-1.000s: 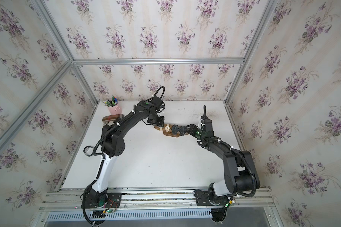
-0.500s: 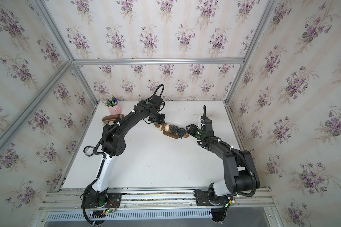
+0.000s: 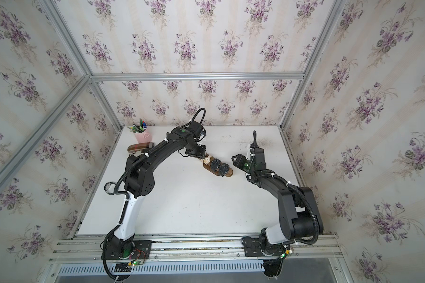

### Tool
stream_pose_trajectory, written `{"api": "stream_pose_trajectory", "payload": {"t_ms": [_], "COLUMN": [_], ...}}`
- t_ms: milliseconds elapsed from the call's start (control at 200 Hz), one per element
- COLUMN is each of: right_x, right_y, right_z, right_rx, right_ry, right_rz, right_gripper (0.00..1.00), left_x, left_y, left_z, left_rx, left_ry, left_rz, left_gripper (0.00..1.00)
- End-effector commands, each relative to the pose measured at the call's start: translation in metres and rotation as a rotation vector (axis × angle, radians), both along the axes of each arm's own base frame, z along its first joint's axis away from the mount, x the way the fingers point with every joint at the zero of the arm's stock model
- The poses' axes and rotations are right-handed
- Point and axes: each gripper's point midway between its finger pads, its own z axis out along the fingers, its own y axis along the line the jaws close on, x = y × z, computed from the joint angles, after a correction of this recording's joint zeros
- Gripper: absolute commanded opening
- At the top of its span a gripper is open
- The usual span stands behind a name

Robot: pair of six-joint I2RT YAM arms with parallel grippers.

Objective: Place watch on stand
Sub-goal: Place the watch on the stand, then pick up the watch at the center of the board.

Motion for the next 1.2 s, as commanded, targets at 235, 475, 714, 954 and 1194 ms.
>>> {"api": "stream_pose_trajectory", "payload": {"t_ms": [235,475,714,954,1194], "right_x": [-0.014,-0.040,-0.065,-0.074,-0.076], "right_y": [0.003,0.008,0.026,0.040,0.051], "right_z": [0.007,0.023,0.048,0.048,0.052], "right_rx": [-0.036,-0.108,-0.144,-0.099,-0.107], "right_ry": [0.003,-0.025,-0.096,-0.126,-0.135], "right_rz": [0.020,0.054,0.118,0.162,0.210], "right_gripper": [0.63,0.70,0.71,0.70,0.70], "left_x": [-0.003,-0.019,-0.064,-0.115,-0.152], "left_y": [0.012,0.063,0.184,0.318,0.402], "left_z": [0.021,0.057,0.068,0.050,0.022], "left_rx": [0.022,0.051,0.188,0.261,0.225], "left_ry": [-0.063,-0.254,-0.358,-0.326,-0.287], "left_rz": [0.006,0.155,0.453,0.899,1.251], "left_gripper": [0.32,0.46,0.59,0.68,0.68]}}
